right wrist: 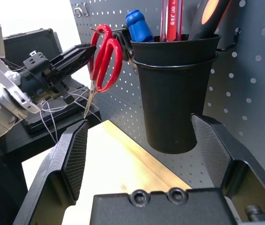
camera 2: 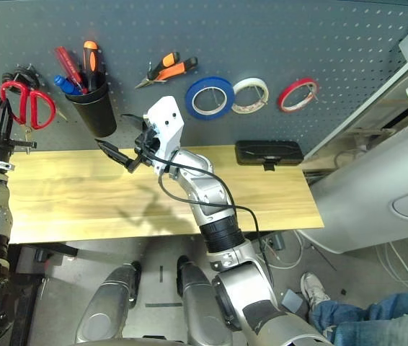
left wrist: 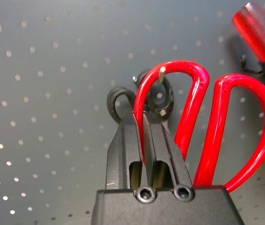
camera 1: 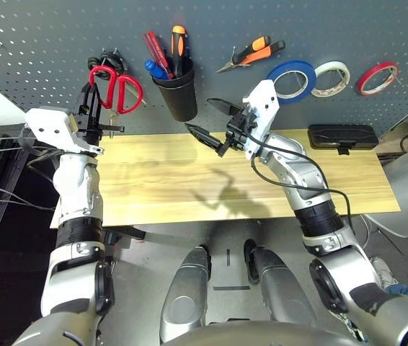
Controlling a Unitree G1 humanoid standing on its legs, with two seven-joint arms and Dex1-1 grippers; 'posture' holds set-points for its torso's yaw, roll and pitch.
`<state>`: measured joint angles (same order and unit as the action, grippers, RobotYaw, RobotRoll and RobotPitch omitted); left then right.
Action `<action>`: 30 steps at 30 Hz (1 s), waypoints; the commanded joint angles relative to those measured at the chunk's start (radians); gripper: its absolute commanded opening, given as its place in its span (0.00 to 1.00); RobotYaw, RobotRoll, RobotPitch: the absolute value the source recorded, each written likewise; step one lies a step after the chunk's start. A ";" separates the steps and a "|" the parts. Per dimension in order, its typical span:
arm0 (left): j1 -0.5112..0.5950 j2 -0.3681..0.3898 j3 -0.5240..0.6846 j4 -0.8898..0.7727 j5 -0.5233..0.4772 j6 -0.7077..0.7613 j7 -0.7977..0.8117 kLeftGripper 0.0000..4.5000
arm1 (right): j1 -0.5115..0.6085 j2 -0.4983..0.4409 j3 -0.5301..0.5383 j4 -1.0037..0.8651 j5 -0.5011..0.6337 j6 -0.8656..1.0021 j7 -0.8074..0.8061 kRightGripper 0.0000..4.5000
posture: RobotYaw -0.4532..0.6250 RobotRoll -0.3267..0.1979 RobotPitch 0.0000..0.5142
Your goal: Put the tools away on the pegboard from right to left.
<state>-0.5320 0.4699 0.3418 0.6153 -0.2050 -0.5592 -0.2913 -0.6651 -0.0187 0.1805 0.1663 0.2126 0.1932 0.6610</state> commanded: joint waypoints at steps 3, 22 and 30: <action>-0.007 0.015 -0.010 0.071 0.023 0.014 0.009 0.14 | 0.009 0.004 0.017 -0.010 -0.004 0.000 0.000 1.00 | 0.47 0.62 0.44; 0.169 -0.081 -0.085 0.080 0.059 0.171 0.027 1.00 | 0.076 -0.034 -0.192 0.320 -0.014 -0.035 -0.233 1.00 | 0.50 0.62 0.44; 0.231 -0.118 -0.119 0.075 0.074 0.253 0.036 1.00 | 0.086 -0.081 -0.244 0.505 -0.048 -0.107 -0.315 1.00 | 0.49 0.62 0.46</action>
<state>-0.3255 0.3631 0.2415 0.6955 -0.1442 -0.3268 -0.2547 -0.5996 -0.0961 -0.0522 0.6418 0.1772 0.1033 0.3627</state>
